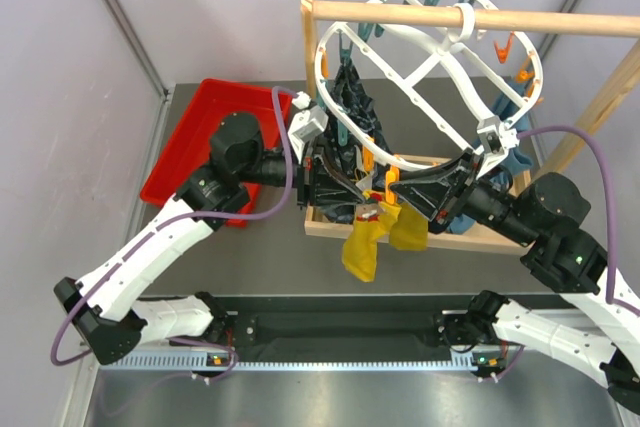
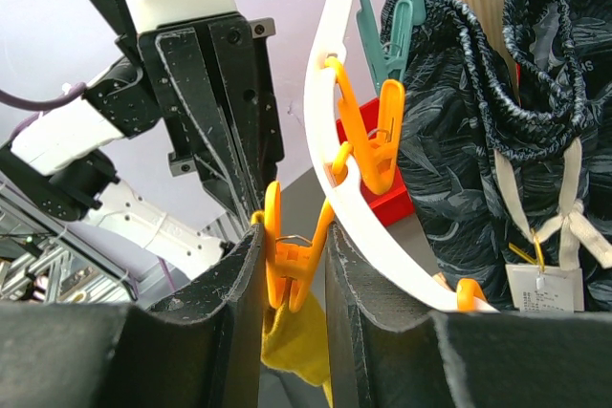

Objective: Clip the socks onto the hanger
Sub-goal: Clamp the sock onto the hanger.

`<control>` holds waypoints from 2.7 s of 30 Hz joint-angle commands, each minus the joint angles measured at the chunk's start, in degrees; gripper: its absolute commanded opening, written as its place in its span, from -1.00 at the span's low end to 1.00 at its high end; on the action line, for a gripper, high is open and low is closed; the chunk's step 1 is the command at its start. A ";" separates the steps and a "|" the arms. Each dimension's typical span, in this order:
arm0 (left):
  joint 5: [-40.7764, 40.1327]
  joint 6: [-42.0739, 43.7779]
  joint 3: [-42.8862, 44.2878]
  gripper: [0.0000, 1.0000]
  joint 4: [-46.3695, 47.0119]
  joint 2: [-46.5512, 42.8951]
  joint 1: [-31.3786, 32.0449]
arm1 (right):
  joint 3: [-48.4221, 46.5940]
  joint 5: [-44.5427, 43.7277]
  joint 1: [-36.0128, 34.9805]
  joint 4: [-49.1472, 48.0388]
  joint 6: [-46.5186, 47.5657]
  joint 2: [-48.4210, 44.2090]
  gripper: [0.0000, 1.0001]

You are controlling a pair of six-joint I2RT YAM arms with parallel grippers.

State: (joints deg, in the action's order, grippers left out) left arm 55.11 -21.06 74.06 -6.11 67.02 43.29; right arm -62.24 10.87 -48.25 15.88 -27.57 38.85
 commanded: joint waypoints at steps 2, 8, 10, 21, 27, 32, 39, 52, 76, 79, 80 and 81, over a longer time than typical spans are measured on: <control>-1.67 -0.12 0.91 -1.00 4.17 -2.33 0.22 | 0.71 6.62 -0.79 0.03 -1.43 0.35 -1.00; -1.59 -0.38 0.38 -1.00 4.35 -2.78 0.22 | 0.54 6.44 -0.71 0.03 -1.52 0.35 -1.00; -1.24 -1.35 0.21 -1.00 5.32 -2.25 0.22 | 0.54 6.44 -0.71 -0.23 -1.69 0.61 -1.00; -0.79 -2.23 -0.67 -1.00 5.67 -0.40 2.15 | -0.43 5.30 -0.62 -0.23 -2.22 0.70 -1.00; -0.97 -1.71 -0.94 -1.00 5.58 -0.23 2.59 | -0.60 5.30 -0.62 -0.24 -2.13 1.31 -1.00; -3.08 -0.91 -0.94 -1.00 5.58 -1.37 2.68 | -0.69 5.65 -0.62 0.03 -2.05 1.32 -1.00; -3.79 -1.00 -1.38 -1.00 5.67 -1.98 2.68 | -0.34 5.65 -0.71 0.29 -2.31 0.70 -0.95; -3.96 -1.35 -1.64 -1.00 5.67 -1.63 2.68 | -0.69 5.74 -0.62 0.91 -2.40 0.35 -0.38; -17.31 3.66 -4.19 -0.84 -6.98 0.65 2.77 | -4.56 2.66 -0.71 7.76 1.29 -1.50 0.27; -22.05 3.83 -4.36 -0.59 -8.56 0.56 2.77 | -4.74 2.05 -0.71 8.55 1.91 -1.85 0.29; -22.76 4.09 -4.45 -0.57 -8.74 0.56 2.77 | -4.82 1.87 -0.71 8.82 2.17 -1.94 0.29; -24.25 4.18 -4.37 -0.56 -9.01 0.48 2.68 | -4.82 1.52 -0.71 9.08 2.26 -1.94 0.30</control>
State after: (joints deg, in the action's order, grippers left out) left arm 36.49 -18.33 69.93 -14.04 68.03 45.82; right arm -64.66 13.78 -48.34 24.16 -26.94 37.41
